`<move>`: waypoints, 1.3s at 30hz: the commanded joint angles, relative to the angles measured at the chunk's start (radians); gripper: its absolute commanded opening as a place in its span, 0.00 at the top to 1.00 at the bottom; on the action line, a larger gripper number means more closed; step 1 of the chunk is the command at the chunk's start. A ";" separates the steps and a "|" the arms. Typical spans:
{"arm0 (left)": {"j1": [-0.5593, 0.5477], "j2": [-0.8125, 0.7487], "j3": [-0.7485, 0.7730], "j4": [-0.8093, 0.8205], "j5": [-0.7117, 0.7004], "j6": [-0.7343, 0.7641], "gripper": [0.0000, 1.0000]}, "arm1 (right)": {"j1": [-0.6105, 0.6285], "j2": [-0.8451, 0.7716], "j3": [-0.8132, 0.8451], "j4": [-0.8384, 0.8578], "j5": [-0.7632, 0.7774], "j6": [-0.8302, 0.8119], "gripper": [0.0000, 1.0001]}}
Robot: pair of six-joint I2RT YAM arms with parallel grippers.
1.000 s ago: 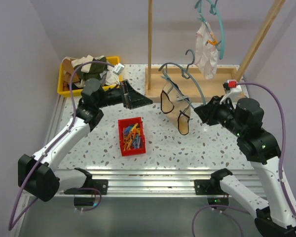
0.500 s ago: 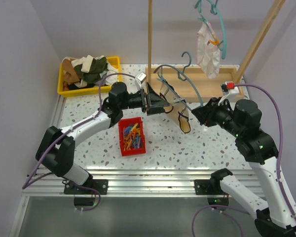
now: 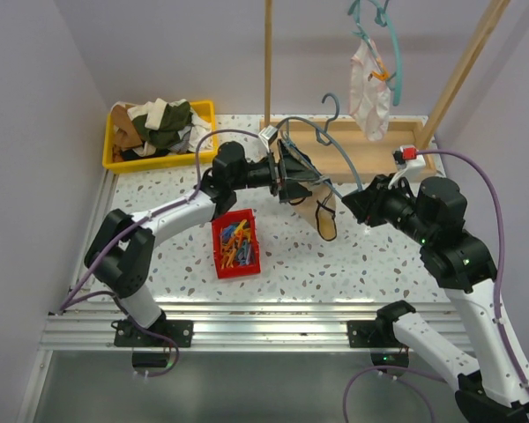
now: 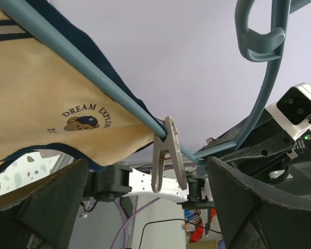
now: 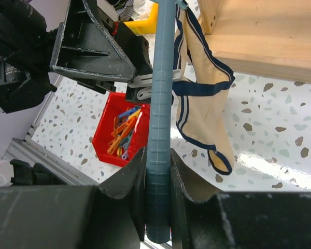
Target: Remove the underwear clipped to the hanger
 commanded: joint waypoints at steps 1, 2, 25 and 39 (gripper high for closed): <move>-0.011 0.019 0.048 0.071 -0.008 -0.039 0.00 | 0.003 -0.010 0.023 0.051 -0.018 -0.026 1.00; -0.017 0.024 0.051 0.072 -0.008 -0.042 0.00 | 0.003 -0.009 0.020 0.053 -0.016 -0.028 1.00; -0.051 -0.059 0.001 0.045 0.062 0.047 1.00 | 0.003 -0.004 0.020 0.016 0.197 -0.060 1.00; 0.090 -0.324 -0.020 -1.146 -0.296 0.947 1.00 | 0.003 0.005 0.002 0.042 0.111 -0.046 1.00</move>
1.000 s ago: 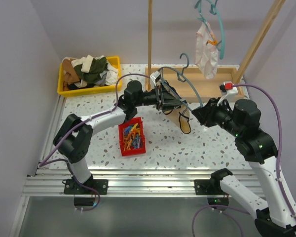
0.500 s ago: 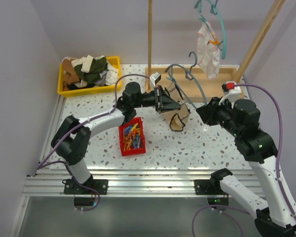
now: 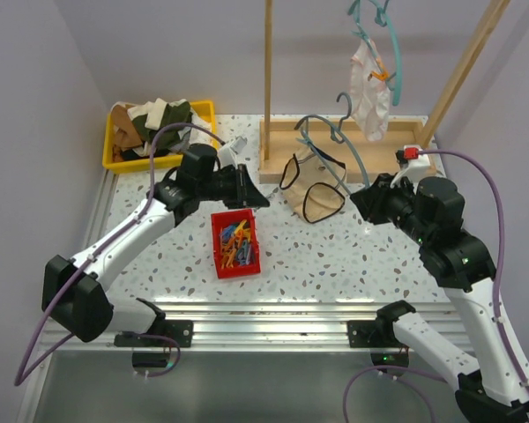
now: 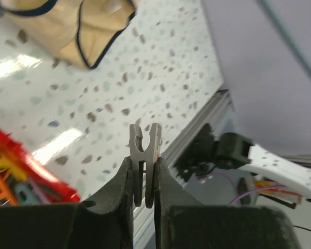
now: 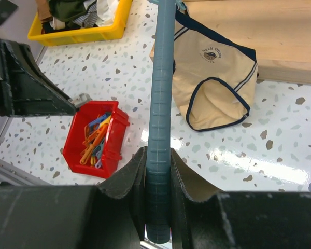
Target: Remove the underwear clipped to the hanger
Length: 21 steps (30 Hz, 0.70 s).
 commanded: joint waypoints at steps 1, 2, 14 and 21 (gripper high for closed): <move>0.000 0.007 -0.025 -0.382 -0.118 0.303 1.00 | -0.001 0.005 0.005 0.062 -0.038 -0.003 1.00; -0.002 0.007 -0.042 -0.387 -0.115 0.312 1.00 | -0.001 0.005 0.007 0.059 -0.038 -0.003 1.00; -0.011 0.014 -0.019 -0.476 -0.409 0.362 0.43 | 0.000 0.012 0.025 0.047 -0.051 -0.001 1.00; 0.009 -0.030 0.065 -0.364 -0.341 0.310 0.00 | 0.000 0.002 0.036 0.019 -0.068 0.000 1.00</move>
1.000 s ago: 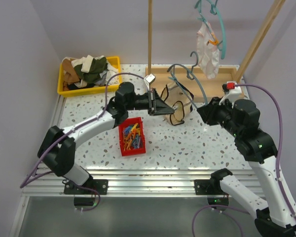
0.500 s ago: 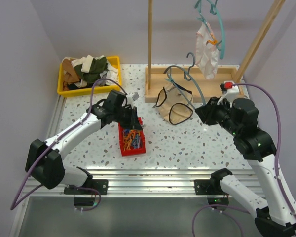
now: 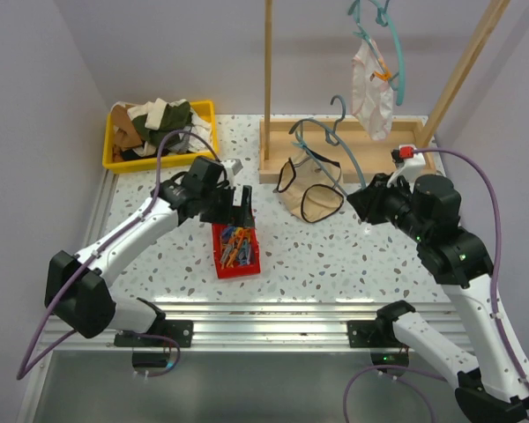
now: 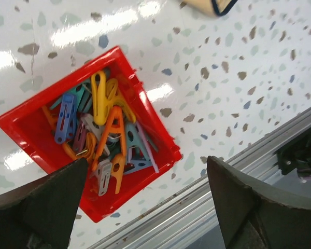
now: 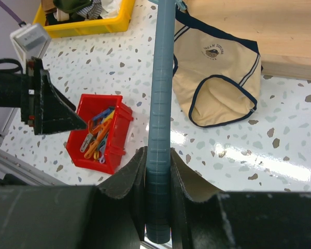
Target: Remove the underwear clipped to the hanger
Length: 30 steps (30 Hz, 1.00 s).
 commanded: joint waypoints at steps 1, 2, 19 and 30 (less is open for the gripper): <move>0.026 -0.060 0.078 0.112 0.057 -0.042 0.00 | 0.000 -0.018 0.039 0.012 -0.032 -0.001 1.00; 0.038 -0.066 0.084 0.139 0.091 -0.092 0.00 | 0.000 -0.021 0.040 0.007 -0.035 -0.003 1.00; 0.188 0.259 0.139 0.919 0.741 -0.750 0.00 | -0.001 -0.046 0.071 -0.137 -0.208 -0.103 1.00; 0.179 0.374 0.214 0.918 0.751 -0.789 0.00 | 0.000 -0.043 0.083 -0.160 -0.178 -0.156 1.00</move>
